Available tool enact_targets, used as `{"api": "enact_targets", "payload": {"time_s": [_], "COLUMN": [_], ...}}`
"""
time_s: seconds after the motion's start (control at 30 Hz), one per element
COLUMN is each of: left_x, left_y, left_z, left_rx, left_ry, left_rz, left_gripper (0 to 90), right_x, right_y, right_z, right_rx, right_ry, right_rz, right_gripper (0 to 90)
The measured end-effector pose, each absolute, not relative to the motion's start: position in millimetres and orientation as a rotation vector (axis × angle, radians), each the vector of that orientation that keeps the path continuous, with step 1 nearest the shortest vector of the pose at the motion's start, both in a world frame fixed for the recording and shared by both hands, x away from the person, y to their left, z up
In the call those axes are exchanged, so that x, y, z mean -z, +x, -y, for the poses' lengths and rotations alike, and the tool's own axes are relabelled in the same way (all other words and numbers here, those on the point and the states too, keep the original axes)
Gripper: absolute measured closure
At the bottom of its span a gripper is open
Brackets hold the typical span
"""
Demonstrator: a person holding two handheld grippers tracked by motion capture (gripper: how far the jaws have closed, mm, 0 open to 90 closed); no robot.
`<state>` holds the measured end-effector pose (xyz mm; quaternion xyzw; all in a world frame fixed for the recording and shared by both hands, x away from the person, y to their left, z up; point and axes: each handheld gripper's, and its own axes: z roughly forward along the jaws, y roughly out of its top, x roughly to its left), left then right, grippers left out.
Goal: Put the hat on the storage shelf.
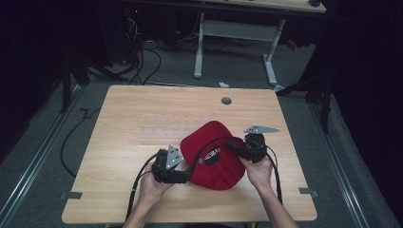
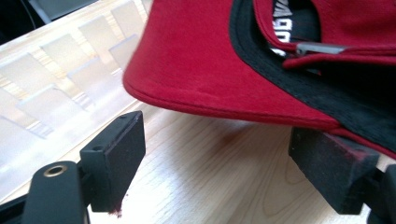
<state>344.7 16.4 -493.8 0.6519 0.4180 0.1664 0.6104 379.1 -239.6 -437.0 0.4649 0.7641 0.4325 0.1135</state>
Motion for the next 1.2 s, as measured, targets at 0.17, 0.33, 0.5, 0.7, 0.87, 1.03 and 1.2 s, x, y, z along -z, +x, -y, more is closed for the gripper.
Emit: {"api": "enact_targets", "payload": {"time_s": [0.17,0.33,0.5,0.7,0.87,1.03,1.2], "left_x": [487,486,488,486,486,484,482], "left_y": [344,342,337,334,334,334,331], "left_z": [-15,-14,-7,-5,-5,-5,-6], "left_rx": [-0.404,-0.426,-0.516,-0.499,-0.472,-0.461,-0.461], "left_ry": [1.512,1.522,1.567,1.577,1.59,1.608,1.628], "left_rz": [-0.93,-0.909,-0.848,-0.803,-0.8,-0.805,-0.797], "left_gripper": [19.0,19.6,21.9,35.1,42.3,45.6,48.8], "right_x": [437,436,433,431,430,429,431], "right_y": [378,377,375,376,376,373,372], "right_z": [235,235,230,228,230,229,230], "right_rx": [-1.223,-1.203,-1.179,-1.188,-1.208,-1.209,-1.268], "right_ry": [1.36,1.369,1.363,1.378,1.403,1.411,1.434], "right_rz": [-2.268,-2.28,-2.3,-2.31,-2.32,-2.341,-2.372], "right_gripper": [81.8,81.8,81.6,81.4,81.3,81.5,81.7]}}
